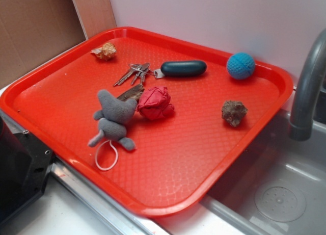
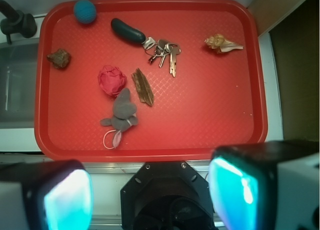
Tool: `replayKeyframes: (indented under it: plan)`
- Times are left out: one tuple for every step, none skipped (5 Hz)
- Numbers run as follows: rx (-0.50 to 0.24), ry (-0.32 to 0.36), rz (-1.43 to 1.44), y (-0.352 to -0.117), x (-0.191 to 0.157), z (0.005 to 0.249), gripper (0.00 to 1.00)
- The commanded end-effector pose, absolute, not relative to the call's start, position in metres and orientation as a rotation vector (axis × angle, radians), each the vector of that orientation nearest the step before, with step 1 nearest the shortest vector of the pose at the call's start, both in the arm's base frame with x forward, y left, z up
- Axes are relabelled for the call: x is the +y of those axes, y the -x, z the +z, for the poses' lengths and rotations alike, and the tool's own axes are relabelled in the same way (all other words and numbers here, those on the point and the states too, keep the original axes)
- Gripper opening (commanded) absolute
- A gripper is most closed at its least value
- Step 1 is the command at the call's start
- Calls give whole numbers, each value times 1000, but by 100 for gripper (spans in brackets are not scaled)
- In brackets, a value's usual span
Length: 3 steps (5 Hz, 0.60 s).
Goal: Grab the shell.
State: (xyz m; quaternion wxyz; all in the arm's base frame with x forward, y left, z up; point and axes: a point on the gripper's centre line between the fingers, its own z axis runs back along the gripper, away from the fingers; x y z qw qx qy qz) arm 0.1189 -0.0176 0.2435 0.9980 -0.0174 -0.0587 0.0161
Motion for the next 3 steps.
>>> replayKeyframes:
  plan:
    - [-117, 35, 32, -119, -18, 244, 100]
    - [39, 12, 190, -169, 23, 193, 100]
    - [21, -3, 440, -192, 52, 153, 100]
